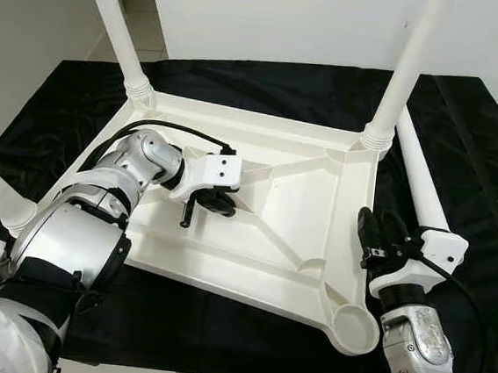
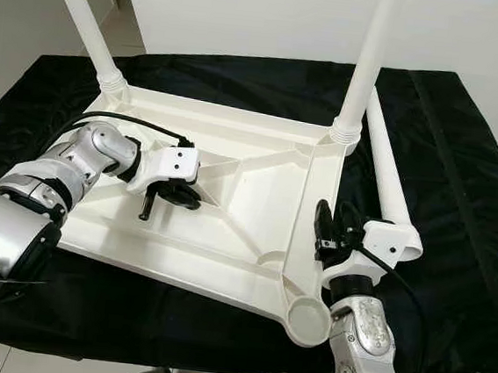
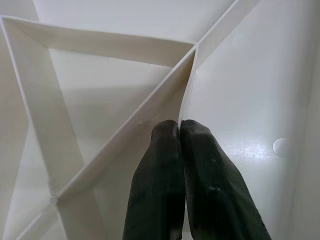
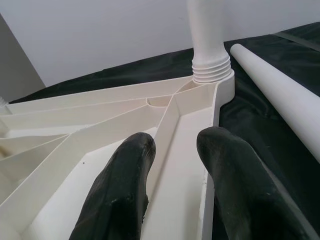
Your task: Building children table
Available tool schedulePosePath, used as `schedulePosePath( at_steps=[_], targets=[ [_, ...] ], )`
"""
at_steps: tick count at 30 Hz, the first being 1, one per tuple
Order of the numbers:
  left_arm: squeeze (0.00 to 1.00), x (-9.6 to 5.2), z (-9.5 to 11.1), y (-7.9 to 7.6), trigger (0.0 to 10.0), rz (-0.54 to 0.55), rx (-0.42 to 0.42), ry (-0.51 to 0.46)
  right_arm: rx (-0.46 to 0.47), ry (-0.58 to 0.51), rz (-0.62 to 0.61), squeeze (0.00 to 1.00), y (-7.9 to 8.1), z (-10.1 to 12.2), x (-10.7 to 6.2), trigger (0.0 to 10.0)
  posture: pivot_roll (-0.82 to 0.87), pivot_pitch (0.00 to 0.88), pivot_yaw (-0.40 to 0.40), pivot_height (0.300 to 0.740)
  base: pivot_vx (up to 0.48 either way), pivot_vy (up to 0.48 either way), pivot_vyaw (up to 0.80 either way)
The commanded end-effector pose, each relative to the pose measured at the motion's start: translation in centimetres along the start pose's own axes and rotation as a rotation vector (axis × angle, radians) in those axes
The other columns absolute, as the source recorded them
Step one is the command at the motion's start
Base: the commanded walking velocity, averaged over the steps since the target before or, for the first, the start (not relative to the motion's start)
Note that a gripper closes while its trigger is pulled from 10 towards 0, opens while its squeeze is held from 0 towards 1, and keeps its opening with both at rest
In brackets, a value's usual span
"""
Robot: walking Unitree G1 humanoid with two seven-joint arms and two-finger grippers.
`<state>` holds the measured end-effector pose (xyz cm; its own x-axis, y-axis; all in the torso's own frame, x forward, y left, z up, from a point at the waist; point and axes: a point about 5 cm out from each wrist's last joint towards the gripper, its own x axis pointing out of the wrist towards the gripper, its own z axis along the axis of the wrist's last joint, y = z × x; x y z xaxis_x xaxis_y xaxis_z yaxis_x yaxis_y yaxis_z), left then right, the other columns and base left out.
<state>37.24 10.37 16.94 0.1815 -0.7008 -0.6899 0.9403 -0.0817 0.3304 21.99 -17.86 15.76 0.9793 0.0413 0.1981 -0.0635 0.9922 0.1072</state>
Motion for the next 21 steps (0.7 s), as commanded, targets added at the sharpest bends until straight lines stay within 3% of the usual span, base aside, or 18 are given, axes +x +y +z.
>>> schedulePosePath(
  at_steps=[1,2,3,4,9,10,14,21],
  targets=[
    [0.00,0.0,-1.2,-0.2,10.0,0.084,-0.055,0.011,0.003,0.003,-0.003,0.00,0.1,-0.1,-0.1,10.0,-0.10,0.065,0.125,0.740,0.000,0.000,0.00],
    [0.38,0.0,-1.1,-0.1,10.0,0.099,-0.078,-0.009,0.003,0.002,-0.003,0.00,0.2,-0.1,-0.1,10.0,-0.10,0.065,0.125,0.740,0.000,0.000,0.00],
    [0.38,0.0,-1.1,-0.1,10.0,0.099,-0.078,-0.009,0.003,0.002,-0.003,0.00,0.2,-0.1,-0.1,10.0,-0.10,0.065,0.125,0.740,0.000,0.000,0.00],
    [1.00,0.0,-1.1,-0.1,10.0,0.095,-0.097,-0.023,0.003,0.003,-0.002,0.00,0.2,-0.1,-0.1,10.0,-0.10,0.062,0.122,0.740,0.000,0.000,0.00],
    [1.00,-0.3,-0.8,0.0,10.0,0.098,-0.092,-0.070,0.003,0.000,0.001,0.00,0.2,-0.1,0.0,10.0,-0.10,0.060,0.118,0.740,0.000,0.000,0.00],
    [0.00,-0.5,-0.6,0.2,10.0,0.116,-0.096,-0.097,0.002,0.001,0.005,0.00,0.3,-0.1,0.0,10.0,-0.10,0.059,0.115,0.740,0.000,0.000,0.00],
    [0.00,-1.0,-0.4,0.6,10.0,0.159,-0.105,-0.132,0.001,0.002,0.010,0.00,0.3,-0.1,0.0,10.0,-0.09,0.057,0.115,0.740,0.000,0.000,0.00],
    [0.00,-1.3,-2.0,0.5,10.0,0.264,-0.156,-0.077,0.001,0.003,0.006,0.00,0.3,-0.1,-0.1,10.0,-0.10,0.052,0.122,0.740,0.000,0.000,0.00]
  ],
)
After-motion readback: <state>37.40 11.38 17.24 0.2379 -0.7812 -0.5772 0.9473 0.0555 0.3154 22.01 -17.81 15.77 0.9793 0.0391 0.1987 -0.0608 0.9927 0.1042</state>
